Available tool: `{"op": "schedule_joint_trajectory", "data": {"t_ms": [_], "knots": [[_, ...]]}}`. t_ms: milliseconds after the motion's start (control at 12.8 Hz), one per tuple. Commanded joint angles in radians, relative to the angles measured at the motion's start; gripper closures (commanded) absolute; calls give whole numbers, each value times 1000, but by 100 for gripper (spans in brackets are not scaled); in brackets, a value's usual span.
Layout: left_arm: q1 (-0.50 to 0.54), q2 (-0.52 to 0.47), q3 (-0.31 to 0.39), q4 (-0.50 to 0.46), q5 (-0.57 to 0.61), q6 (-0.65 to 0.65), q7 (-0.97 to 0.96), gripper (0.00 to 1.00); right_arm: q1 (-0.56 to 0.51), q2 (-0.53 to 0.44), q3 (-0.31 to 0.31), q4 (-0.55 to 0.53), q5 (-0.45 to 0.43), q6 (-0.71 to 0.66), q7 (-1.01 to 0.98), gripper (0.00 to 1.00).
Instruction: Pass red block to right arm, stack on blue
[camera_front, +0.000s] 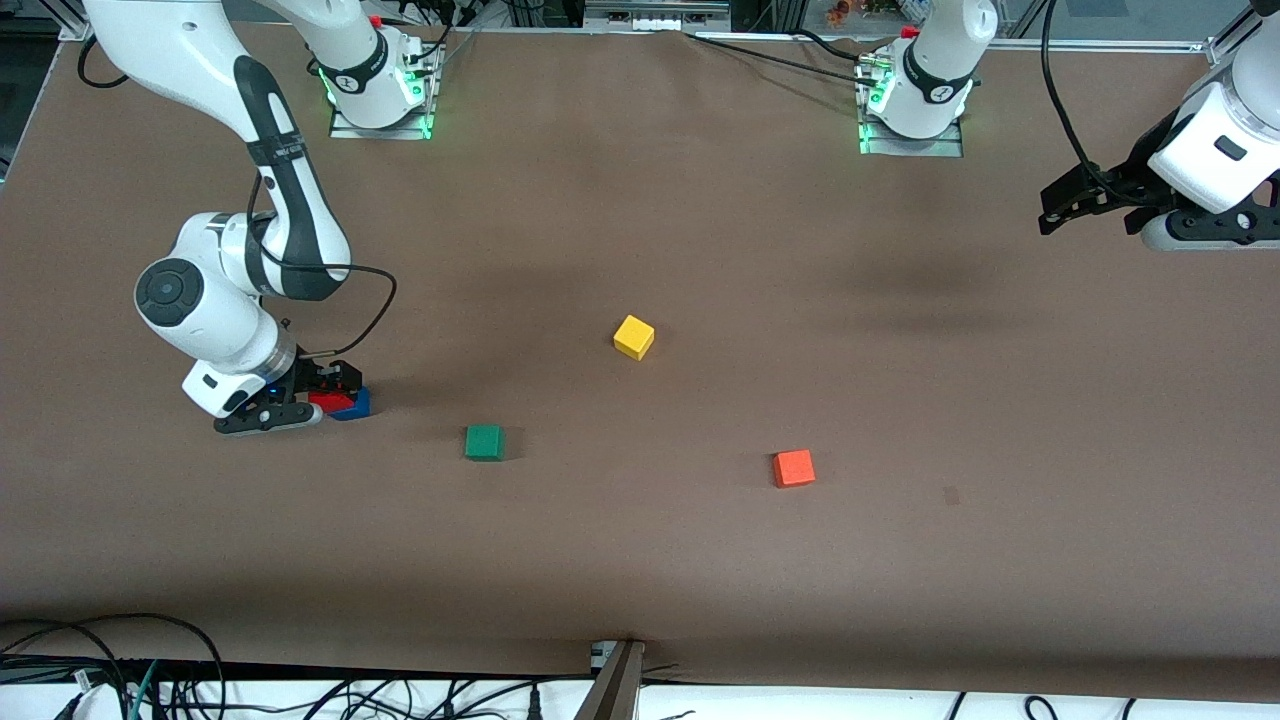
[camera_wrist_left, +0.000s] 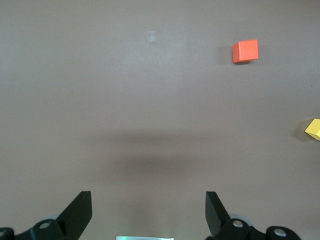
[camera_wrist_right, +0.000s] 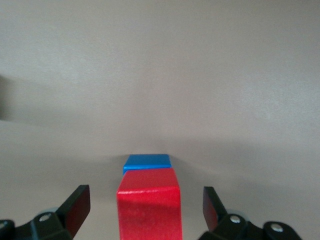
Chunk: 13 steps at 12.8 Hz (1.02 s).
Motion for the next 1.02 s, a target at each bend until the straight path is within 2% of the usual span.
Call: {"op": "schedule_joint_trajectory", "data": {"t_ms": [0, 391, 704, 939], "knots": [[0, 17, -2, 37, -9, -29, -9, 0, -8, -24, -6, 117, -15, -210, 4, 0], [4, 17, -2, 37, -9, -29, -5, 0, -8, -22, -57, 398, -20, -633, -7, 0], [9, 17, 0, 37, -9, -30, -2, 0, -8, -24, -115, 588, -17, -887, -12, 0], [4, 17, -2, 37, -9, -30, -5, 0, -6, -31, -124, 673, -18, -1037, 16, 0]]}}
